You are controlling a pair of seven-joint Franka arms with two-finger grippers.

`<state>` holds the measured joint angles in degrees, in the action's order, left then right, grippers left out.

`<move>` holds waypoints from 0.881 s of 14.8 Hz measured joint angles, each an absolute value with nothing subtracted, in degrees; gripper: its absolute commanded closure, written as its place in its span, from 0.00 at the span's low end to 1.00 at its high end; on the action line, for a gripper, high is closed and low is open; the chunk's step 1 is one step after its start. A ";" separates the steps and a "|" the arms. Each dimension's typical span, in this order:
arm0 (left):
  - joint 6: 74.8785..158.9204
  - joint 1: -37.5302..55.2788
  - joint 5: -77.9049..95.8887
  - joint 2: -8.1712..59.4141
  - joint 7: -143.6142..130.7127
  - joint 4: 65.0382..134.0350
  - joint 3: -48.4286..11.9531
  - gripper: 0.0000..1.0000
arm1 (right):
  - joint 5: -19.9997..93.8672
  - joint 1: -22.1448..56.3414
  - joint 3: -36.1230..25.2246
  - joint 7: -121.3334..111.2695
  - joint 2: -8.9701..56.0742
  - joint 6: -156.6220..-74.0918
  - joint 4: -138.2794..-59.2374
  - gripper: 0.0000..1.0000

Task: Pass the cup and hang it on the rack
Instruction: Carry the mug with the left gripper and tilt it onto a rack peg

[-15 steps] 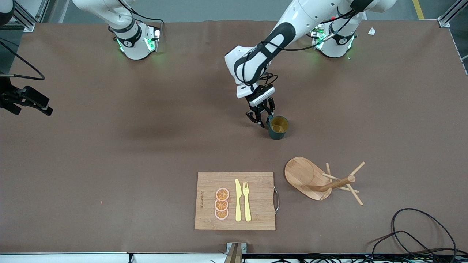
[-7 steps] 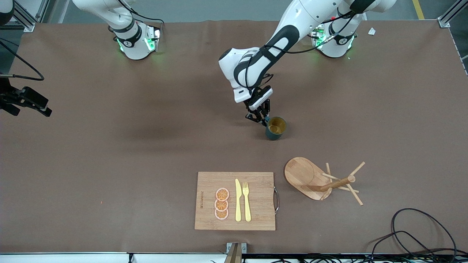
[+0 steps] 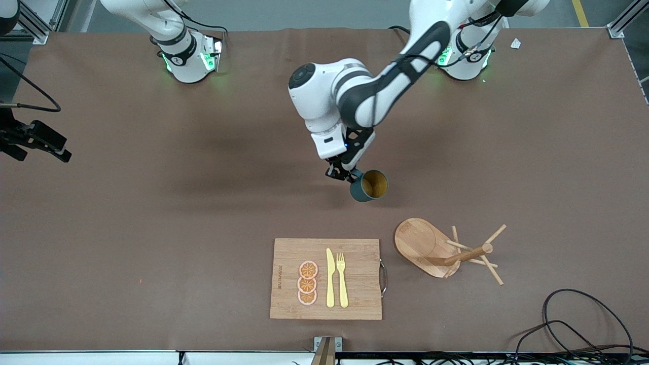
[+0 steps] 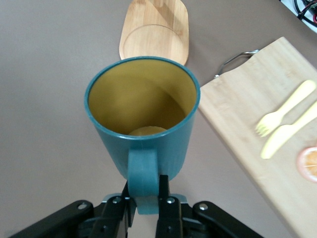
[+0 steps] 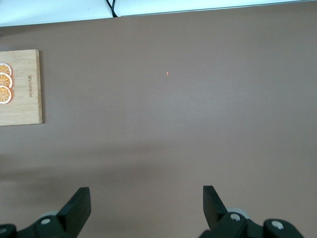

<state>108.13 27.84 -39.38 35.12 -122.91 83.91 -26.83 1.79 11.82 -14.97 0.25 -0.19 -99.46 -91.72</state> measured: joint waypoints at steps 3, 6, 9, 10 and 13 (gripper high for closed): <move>108.02 22.43 -27.08 33.14 -113.40 79.32 -27.02 0.99 | 1.78 11.82 -14.97 0.25 -0.20 -99.50 -91.71 0.00; 108.05 16.22 -13.17 32.10 -103.68 76.44 -27.16 1.00 | 1.78 11.82 -14.96 0.25 -0.19 -99.53 -91.71 0.00; 108.06 9.54 1.18 31.60 -93.15 74.33 -27.24 0.99 | 0.84 11.82 -14.94 0.23 -0.20 -99.61 -91.53 0.00; 108.06 7.35 5.68 31.59 -89.72 73.85 -27.31 0.99 | 0.60 11.83 -14.92 0.22 -0.19 -99.61 -91.43 0.00; 108.05 1.35 19.03 31.61 -79.13 73.51 -27.30 0.99 | 0.33 11.83 -14.89 0.22 -0.20 -99.61 -91.24 0.00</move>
